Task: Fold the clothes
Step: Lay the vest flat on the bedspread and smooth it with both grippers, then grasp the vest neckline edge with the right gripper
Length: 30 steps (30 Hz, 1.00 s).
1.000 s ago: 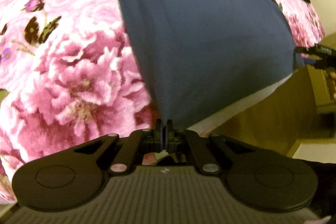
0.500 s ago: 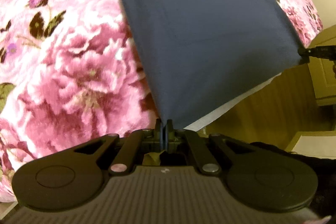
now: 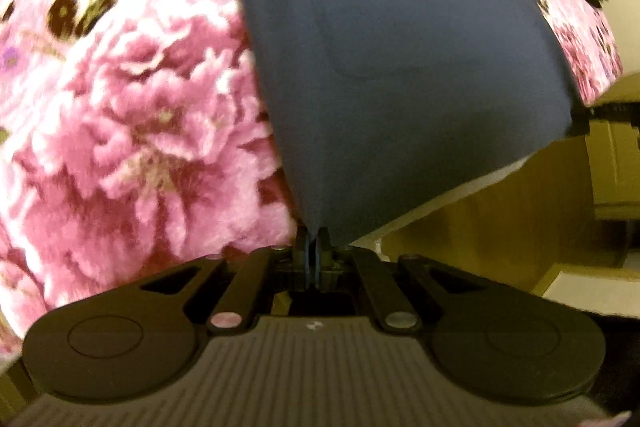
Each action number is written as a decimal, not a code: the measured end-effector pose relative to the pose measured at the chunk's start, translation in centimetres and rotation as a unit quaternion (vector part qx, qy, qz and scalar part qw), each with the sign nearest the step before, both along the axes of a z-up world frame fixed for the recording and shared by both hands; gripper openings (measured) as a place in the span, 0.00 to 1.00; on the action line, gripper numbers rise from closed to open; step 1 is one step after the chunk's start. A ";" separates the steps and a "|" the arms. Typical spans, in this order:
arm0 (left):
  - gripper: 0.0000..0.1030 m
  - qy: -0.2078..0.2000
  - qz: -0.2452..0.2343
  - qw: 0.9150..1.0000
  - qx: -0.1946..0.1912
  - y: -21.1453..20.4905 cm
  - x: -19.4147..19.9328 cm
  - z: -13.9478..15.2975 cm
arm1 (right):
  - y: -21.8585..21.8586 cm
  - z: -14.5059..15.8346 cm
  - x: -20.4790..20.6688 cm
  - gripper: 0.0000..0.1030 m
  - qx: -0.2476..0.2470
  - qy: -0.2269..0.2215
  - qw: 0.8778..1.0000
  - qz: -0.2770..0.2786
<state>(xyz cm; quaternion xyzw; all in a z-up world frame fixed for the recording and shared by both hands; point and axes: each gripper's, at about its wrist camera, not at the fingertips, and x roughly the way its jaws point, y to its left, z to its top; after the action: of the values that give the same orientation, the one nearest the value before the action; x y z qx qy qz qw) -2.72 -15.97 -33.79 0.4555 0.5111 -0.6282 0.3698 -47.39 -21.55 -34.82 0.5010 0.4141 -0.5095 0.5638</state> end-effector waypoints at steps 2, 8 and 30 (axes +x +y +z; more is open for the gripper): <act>0.06 0.000 0.007 1.000 0.006 -0.3 0.2 0.4 | -0.3 0.8 0.2 0.48 -0.004 0.011 1.000 0.010; 0.11 0.009 0.046 0.998 -0.037 -3.5 1.9 3.7 | -3.1 3.8 0.7 0.67 -0.047 0.003 0.999 0.025; 0.14 0.062 0.055 0.985 -0.153 -34.8 3.0 -4.8 | -21.7 3.1 13.4 0.67 -0.086 -0.043 0.984 0.150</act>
<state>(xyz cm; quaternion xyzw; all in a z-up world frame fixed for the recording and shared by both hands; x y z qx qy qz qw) 0.30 -50.74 -38.56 0.3248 0.4553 -0.7047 0.4366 -33.95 -43.28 -31.72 0.4046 0.4139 -0.4311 0.6922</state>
